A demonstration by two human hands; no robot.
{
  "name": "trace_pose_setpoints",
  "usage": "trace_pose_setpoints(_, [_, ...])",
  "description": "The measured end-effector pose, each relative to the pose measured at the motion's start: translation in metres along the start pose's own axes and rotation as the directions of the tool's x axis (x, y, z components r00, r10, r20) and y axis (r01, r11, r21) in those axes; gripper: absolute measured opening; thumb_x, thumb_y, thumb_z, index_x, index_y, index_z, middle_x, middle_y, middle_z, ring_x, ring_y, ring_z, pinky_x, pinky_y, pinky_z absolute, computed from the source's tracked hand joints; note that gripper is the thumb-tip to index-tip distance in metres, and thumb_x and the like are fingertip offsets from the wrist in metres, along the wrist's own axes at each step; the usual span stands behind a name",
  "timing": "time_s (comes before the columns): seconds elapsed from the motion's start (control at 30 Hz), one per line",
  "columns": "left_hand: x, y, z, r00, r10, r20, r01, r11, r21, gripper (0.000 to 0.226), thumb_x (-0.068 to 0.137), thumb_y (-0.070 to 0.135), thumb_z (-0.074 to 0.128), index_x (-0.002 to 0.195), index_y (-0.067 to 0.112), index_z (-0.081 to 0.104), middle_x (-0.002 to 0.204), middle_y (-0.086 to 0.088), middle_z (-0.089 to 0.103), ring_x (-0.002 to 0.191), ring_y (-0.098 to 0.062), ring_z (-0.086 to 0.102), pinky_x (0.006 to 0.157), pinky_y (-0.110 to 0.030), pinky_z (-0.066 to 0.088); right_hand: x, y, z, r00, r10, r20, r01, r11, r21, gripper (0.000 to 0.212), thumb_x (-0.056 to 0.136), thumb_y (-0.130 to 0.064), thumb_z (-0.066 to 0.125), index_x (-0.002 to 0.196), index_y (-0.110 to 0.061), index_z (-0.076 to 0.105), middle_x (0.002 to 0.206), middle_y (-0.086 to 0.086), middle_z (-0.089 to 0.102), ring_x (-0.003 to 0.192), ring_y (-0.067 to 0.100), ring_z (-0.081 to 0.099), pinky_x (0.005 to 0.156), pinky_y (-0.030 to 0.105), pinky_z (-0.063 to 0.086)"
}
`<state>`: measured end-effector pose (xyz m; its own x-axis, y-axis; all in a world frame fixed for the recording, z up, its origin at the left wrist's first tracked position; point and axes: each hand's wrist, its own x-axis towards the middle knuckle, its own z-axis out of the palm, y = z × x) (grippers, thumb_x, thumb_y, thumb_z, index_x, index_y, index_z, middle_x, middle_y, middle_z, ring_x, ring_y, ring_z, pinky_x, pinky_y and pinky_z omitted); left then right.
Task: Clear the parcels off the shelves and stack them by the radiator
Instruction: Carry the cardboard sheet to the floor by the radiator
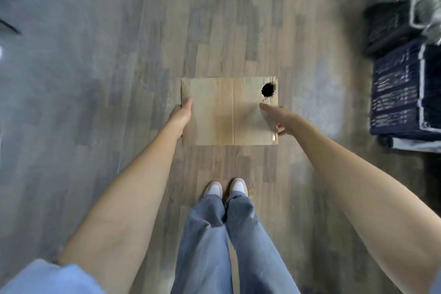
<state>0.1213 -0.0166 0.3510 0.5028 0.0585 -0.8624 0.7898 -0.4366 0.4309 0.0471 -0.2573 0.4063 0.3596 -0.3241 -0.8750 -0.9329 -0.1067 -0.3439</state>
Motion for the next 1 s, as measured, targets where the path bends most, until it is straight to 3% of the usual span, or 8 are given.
trace_pose_setpoints(0.13, [-0.108, 0.137, -0.050, 0.972, 0.233, -0.007, -0.233, 0.972, -0.035, 0.062, 0.092, 0.058, 0.034, 0.138, 0.018, 0.039, 0.138, -0.007, 0.049, 0.122, -0.028, 0.050, 0.104, -0.047, 0.041, -0.129, -0.102, -0.074, 0.973, -0.221, -0.068, 0.220, 0.975, -0.018, 0.044, 0.091, -0.048, 0.049, 0.110, -0.008, 0.053, 0.106, 0.012, 0.051, 0.069, 0.024, 0.049, 0.077, 0.034, 0.043])
trace_pose_setpoints(0.27, [-0.231, 0.256, -0.094, 0.874, 0.485, -0.016, -0.485, 0.871, -0.085, 0.050, 0.095, 0.047, 0.038, 0.135, 0.016, 0.043, 0.133, -0.009, 0.053, 0.114, -0.026, 0.055, 0.094, -0.042, 0.048, -0.248, -0.179, -0.140, 0.888, -0.396, -0.233, 0.412, 0.911, 0.021, 0.057, 0.089, -0.047, 0.052, 0.126, -0.004, 0.051, 0.114, 0.013, 0.056, 0.080, 0.026, 0.054, 0.084, 0.039, 0.047])
trace_pose_setpoints(0.37, [-0.324, 0.320, -0.121, 0.766, 0.643, -0.003, -0.640, 0.762, -0.104, 0.038, 0.096, 0.037, 0.041, 0.130, 0.018, 0.042, 0.120, -0.005, 0.054, 0.096, -0.022, 0.054, 0.069, -0.037, 0.047, -0.326, -0.218, -0.182, 0.788, -0.505, -0.353, 0.557, 0.828, 0.058, 0.058, 0.088, -0.045, 0.056, 0.129, -0.004, 0.048, 0.117, 0.010, 0.054, 0.090, 0.029, 0.058, 0.084, 0.041, 0.050])
trace_pose_setpoints(0.5, [-0.427, 0.371, -0.139, 0.615, 0.787, 0.046, -0.778, 0.615, -0.130, 0.036, 0.095, 0.020, 0.048, 0.129, 0.032, 0.041, 0.116, 0.001, 0.051, 0.099, -0.020, 0.051, 0.073, -0.046, 0.045, -0.407, -0.240, -0.239, 0.607, -0.649, -0.458, 0.746, 0.664, 0.047, 0.064, 0.084, -0.035, 0.067, 0.133, -0.002, 0.042, 0.126, 0.011, 0.054, 0.102, 0.026, 0.055, 0.081, 0.038, 0.049])
trace_pose_setpoints(0.6, [-0.480, 0.397, -0.133, 0.517, 0.851, 0.095, -0.842, 0.525, -0.124, 0.057, 0.093, 0.006, 0.050, 0.138, 0.035, 0.031, 0.128, 0.001, 0.047, 0.113, -0.025, 0.046, 0.082, -0.049, 0.041, -0.443, -0.238, -0.280, 0.488, -0.725, -0.486, 0.814, 0.579, -0.046, 0.061, 0.078, -0.021, 0.075, 0.126, 0.002, 0.045, 0.123, 0.013, 0.055, 0.112, 0.026, 0.055, 0.085, 0.038, 0.051])
trace_pose_setpoints(0.73, [-0.517, 0.429, -0.105, 0.407, 0.908, 0.101, -0.903, 0.416, -0.107, 0.070, 0.090, -0.003, 0.052, 0.145, 0.030, 0.024, 0.137, 0.001, 0.043, 0.126, -0.026, 0.039, 0.096, -0.062, 0.034, -0.466, -0.229, -0.331, 0.369, -0.713, -0.596, 0.836, 0.535, -0.122, 0.053, 0.078, -0.009, 0.071, 0.120, -0.001, 0.040, 0.109, 0.011, 0.046, 0.097, 0.021, 0.049, 0.074, 0.035, 0.051])
trace_pose_setpoints(0.83, [-0.526, 0.452, -0.078, 0.361, 0.929, 0.084, -0.914, 0.370, -0.165, 0.067, 0.088, -0.005, 0.051, 0.142, 0.029, 0.030, 0.126, 0.004, 0.046, 0.114, -0.021, 0.041, 0.075, -0.055, 0.044, -0.470, -0.226, -0.366, 0.354, -0.700, -0.620, 0.830, 0.541, -0.136, 0.050, 0.077, -0.011, 0.071, 0.117, -0.006, 0.040, 0.107, 0.010, 0.045, 0.091, 0.022, 0.047, 0.059, 0.029, 0.043])
trace_pose_setpoints(1.0, [-0.521, 0.488, -0.047, 0.365, 0.928, 0.068, -0.887, 0.369, -0.277, 0.062, 0.085, -0.005, 0.049, 0.136, 0.029, 0.038, 0.109, 0.004, 0.054, 0.110, -0.022, 0.044, 0.055, -0.041, 0.043, -0.457, -0.241, -0.407, 0.315, -0.688, -0.654, 0.839, 0.523, -0.146, 0.052, 0.077, -0.010, 0.067, 0.120, -0.008, 0.038, 0.109, 0.007, 0.045, 0.093, 0.020, 0.048, 0.067, 0.032, 0.046])
